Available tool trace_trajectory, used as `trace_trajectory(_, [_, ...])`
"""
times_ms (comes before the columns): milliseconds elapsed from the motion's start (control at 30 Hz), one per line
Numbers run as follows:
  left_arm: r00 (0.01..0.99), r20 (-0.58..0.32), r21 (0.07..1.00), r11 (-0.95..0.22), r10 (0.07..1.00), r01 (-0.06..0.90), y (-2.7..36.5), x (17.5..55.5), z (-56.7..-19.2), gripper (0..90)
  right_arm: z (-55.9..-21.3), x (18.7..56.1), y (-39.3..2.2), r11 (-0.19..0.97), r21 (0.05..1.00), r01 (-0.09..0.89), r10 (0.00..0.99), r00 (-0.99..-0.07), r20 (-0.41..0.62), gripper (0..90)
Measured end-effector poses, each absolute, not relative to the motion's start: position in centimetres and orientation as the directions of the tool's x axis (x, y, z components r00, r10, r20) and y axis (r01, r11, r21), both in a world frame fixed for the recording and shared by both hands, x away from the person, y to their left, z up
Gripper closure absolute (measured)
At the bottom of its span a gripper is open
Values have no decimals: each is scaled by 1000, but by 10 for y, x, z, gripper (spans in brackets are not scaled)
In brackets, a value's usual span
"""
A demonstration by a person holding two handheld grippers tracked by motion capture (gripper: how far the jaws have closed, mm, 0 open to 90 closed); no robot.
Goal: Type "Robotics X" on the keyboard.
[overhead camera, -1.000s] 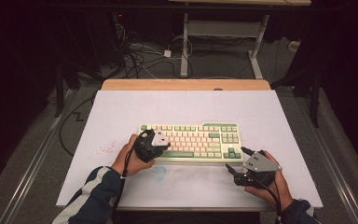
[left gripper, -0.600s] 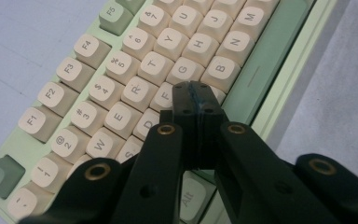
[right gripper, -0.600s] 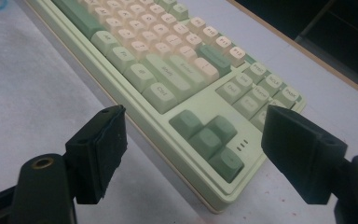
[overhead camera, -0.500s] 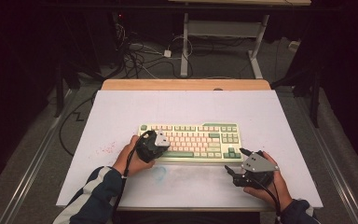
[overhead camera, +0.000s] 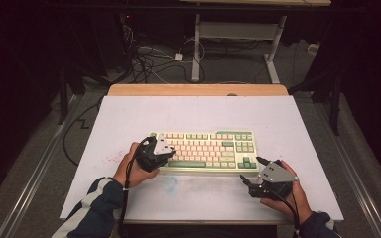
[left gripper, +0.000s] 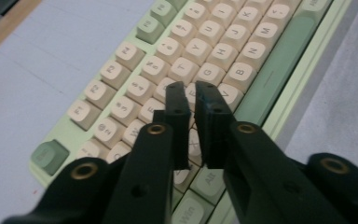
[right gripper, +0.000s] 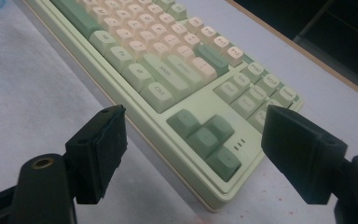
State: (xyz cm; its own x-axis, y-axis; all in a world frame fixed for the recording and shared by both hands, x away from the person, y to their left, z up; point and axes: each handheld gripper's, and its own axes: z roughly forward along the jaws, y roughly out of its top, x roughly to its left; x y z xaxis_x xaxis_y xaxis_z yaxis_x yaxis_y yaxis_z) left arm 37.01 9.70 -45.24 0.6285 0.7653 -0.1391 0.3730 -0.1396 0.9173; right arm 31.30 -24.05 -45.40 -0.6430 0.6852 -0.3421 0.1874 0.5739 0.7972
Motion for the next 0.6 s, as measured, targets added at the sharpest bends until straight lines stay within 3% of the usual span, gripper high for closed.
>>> trace_trajectory(67, [636,-139,925,-130,759,358,103,367,-452,747,-454,313,-241,569,800,191,691,-639,-338,229])
trace_trajectory(333, [621,-113,953,-91,776,288,123,354,-455,434,-452,315,-245,553,808,204,713,-617,-332,231])
trace_trajectory(600, [583,-118,966,-44,804,256,138,341,-461,221,-450,316,-249,539,815,214,733,-596,-329,231])
